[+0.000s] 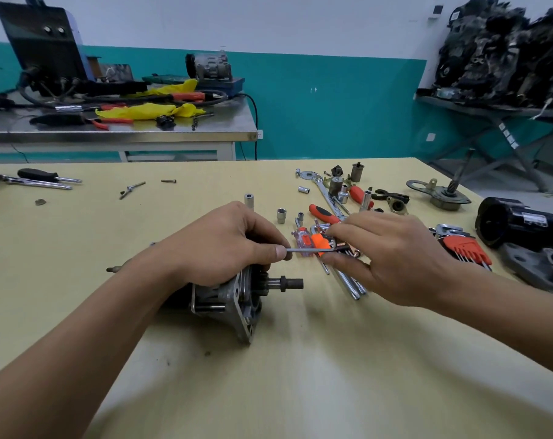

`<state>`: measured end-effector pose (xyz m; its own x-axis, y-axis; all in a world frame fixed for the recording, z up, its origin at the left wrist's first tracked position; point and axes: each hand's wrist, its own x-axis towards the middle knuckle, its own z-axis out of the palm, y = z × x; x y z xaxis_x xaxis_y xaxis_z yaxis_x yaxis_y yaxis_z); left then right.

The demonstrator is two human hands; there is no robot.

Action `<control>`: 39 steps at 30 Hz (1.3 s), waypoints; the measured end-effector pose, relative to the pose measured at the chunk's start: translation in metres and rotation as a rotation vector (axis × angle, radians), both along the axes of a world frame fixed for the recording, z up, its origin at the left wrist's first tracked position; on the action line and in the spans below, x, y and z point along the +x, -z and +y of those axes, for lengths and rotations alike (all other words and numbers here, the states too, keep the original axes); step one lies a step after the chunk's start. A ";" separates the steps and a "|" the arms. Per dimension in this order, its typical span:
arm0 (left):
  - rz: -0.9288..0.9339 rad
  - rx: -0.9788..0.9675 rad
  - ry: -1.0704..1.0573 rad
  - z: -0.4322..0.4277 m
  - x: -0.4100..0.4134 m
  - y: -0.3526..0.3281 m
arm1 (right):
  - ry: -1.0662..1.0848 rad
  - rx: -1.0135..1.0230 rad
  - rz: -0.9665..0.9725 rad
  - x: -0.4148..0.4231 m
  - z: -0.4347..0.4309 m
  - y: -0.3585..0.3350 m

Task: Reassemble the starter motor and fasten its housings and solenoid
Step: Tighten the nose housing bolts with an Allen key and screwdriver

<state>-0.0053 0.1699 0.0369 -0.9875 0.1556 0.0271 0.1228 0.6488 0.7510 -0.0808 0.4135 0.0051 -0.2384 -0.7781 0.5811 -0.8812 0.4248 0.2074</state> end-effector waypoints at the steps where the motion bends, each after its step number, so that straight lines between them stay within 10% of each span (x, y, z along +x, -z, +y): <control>1: 0.001 -0.006 -0.001 0.000 0.000 0.000 | -0.033 0.018 0.052 -0.002 0.000 0.001; 5: 0.016 -0.015 -0.001 0.000 -0.001 0.001 | -0.087 0.004 0.072 -0.002 -0.006 0.002; 13: -0.005 -0.015 0.052 -0.001 -0.003 0.000 | -0.019 -0.177 -0.679 0.020 -0.009 0.019; 24: 0.019 -0.027 0.030 0.000 -0.003 0.001 | 0.023 -0.383 -0.895 0.034 -0.014 0.025; 33: 0.057 0.009 -0.013 -0.004 0.003 0.003 | 0.068 -0.182 -0.315 0.020 -0.017 0.013; 39: 0.080 0.031 -0.013 -0.005 0.004 0.004 | -0.010 -0.226 -0.330 0.011 -0.020 0.016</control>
